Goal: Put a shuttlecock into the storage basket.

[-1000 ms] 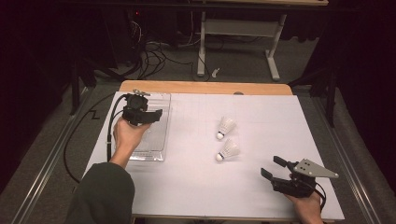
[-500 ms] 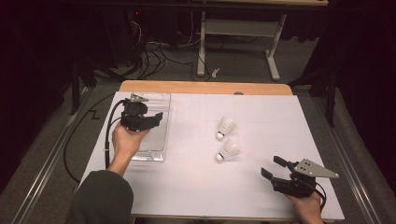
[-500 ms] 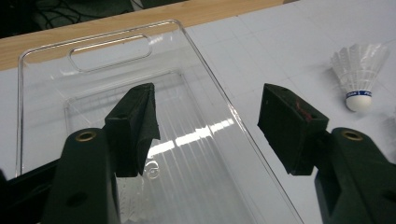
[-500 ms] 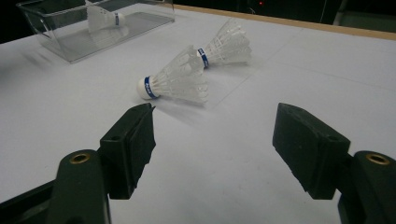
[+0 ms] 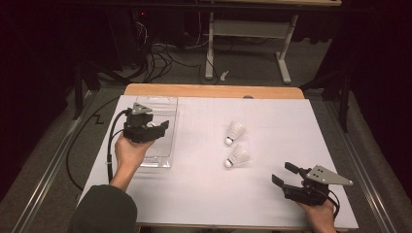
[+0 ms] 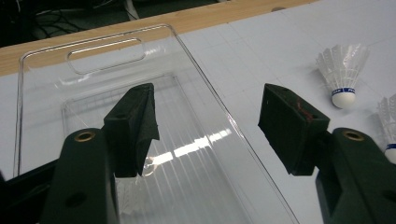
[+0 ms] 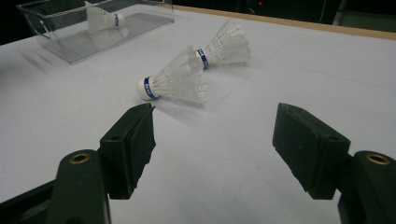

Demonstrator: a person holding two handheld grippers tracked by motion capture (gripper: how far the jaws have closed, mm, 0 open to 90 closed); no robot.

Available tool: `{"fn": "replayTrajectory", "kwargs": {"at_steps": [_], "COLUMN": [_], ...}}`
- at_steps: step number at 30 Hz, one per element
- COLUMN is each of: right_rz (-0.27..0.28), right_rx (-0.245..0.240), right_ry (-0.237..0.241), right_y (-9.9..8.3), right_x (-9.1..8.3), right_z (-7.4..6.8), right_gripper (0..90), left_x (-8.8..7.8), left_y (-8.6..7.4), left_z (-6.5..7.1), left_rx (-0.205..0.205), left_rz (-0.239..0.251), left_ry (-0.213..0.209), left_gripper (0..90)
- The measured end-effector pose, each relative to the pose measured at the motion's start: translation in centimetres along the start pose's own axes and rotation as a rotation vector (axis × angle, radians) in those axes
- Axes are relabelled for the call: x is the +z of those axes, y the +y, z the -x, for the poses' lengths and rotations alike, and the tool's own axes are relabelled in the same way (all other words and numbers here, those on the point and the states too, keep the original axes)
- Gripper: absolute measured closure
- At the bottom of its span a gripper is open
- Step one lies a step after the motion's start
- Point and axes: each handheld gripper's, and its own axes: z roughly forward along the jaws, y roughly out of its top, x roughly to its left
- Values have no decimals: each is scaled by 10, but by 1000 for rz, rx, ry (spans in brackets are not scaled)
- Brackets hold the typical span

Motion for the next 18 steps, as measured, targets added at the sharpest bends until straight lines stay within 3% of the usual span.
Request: {"fn": "replayTrajectory", "kwargs": {"at_steps": [18], "right_rz": [1], "right_rx": [2], "right_ry": [-3], "right_y": [0], "right_x": [0], "right_z": [0], "right_gripper": [298], "left_x": [-12], "left_y": [-15], "left_z": [1], "left_rx": [-5], "left_rz": [37], "left_ry": [-12], "left_gripper": [369]}}
